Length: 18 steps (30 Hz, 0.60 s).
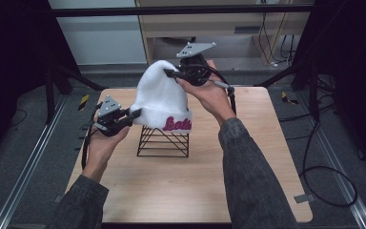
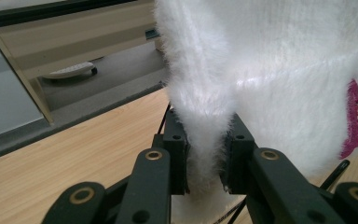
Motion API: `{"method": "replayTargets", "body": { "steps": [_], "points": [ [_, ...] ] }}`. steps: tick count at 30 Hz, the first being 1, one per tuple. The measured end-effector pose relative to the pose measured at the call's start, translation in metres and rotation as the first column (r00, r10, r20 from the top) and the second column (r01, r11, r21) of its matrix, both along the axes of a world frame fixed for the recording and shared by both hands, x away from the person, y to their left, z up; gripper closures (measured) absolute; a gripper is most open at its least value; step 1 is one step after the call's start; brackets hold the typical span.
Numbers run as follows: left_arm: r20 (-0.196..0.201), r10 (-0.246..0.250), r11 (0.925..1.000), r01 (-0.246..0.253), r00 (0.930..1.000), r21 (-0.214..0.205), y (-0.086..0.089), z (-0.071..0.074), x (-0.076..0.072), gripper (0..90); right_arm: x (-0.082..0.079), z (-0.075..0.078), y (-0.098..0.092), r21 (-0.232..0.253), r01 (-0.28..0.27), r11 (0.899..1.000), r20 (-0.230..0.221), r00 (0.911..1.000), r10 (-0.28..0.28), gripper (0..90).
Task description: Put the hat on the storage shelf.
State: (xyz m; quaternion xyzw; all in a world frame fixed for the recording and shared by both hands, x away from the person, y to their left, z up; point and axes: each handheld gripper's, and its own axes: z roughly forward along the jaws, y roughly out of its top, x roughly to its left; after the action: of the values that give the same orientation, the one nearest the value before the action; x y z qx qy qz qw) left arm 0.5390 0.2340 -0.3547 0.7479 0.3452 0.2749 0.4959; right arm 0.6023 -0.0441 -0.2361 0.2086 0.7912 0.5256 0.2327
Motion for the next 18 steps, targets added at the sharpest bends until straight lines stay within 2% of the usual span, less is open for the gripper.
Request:
{"method": "replayTargets", "body": {
  "steps": [5,11,18],
  "points": [
    [-0.008,0.001,1.0,-0.001,1.0,-0.009,0.003,-0.008,0.001,74.8,-0.002,-0.002,0.002,-0.01,-0.011,1.0,0.003,0.9999,0.011,82.8],
    [0.003,-0.002,0.9999,0.002,1.0,-0.014,0.006,-0.018,-0.005,74.7,-0.009,-0.01,0.0,-0.016,-0.025,1.0,0.005,0.9997,0.025,82.7],
    [-0.002,-0.022,0.9997,0.022,0.9998,0.005,0.005,-0.034,-0.012,74.5,-0.02,-0.022,-0.003,-0.039,-0.04,0.998,-0.002,0.9992,0.04,82.6]
  ]
}}
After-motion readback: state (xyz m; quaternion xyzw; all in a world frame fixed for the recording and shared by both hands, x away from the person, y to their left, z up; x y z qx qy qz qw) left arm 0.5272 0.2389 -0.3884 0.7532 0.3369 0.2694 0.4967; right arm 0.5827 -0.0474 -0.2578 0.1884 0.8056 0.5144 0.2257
